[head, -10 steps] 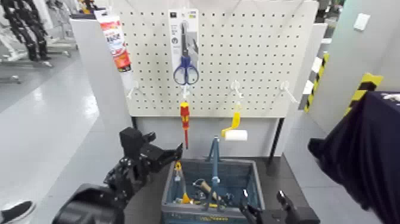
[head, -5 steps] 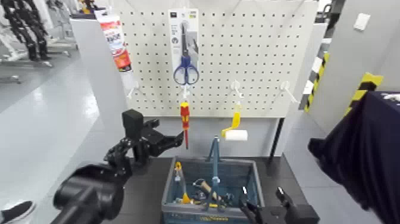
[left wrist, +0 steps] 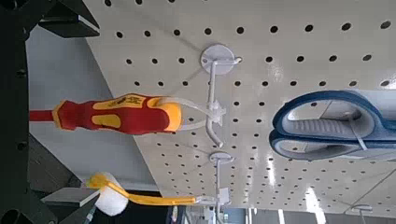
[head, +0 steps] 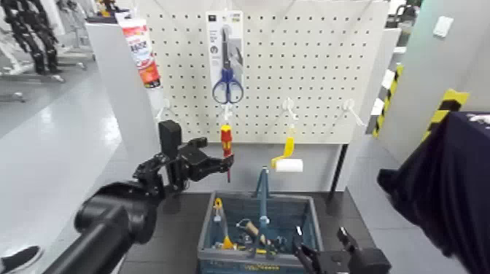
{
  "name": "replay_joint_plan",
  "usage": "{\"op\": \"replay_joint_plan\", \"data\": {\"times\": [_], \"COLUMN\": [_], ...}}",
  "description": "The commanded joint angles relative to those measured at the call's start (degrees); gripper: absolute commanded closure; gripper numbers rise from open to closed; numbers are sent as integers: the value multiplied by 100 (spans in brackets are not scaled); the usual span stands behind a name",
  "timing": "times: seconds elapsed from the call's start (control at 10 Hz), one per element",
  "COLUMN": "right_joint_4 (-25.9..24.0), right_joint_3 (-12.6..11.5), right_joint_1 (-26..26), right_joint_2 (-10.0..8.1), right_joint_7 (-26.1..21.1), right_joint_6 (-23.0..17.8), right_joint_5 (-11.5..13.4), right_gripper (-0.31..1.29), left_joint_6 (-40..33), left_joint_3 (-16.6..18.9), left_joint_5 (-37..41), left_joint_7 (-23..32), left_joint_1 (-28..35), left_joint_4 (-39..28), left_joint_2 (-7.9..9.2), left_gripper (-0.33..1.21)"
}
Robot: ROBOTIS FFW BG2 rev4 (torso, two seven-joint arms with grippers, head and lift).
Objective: Put the red screwdriver into the crate.
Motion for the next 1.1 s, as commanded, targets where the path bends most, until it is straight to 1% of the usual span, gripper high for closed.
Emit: {"op": "replay_joint_plan", "data": {"times": [0.1,0.2,0.3,0.5,0.9,1.0,1.1], "right_joint_4": [2,11,11,20,29,37,37], "right_joint_3": [16,33,42,60,77,86,95], "right_joint_1": [-11,-19,-28,-46,-63,-63,-72], "right_joint_2": [0,0,0,9,18,18,18], "right_joint_7": [0,9,9,9,9,9,9], "right_joint_6": [-18,-27,-36,-53,-80,-80,-80], "right_joint_5": [0,0,0,0,-9,-9,-9], "right_gripper": [14,14,14,14,14,14,14], "left_joint_6": [-14,-22,-66,-84,74,118,162], "left_joint_3": [-77,-77,-86,-95,-147,-138,-130], "left_joint_5": [178,222,257,293,257,231,231], "left_joint_7": [-337,-513,-742,-1032,-1181,-1172,-1163], "left_joint_1": [-361,-502,-660,-853,-968,-976,-976], "left_joint_4": [537,748,994,1267,1451,1486,1522], "left_joint_2": [-69,-104,-174,-262,-297,-306,-306], "left_gripper": [11,10,10,11,13,33,69]}}
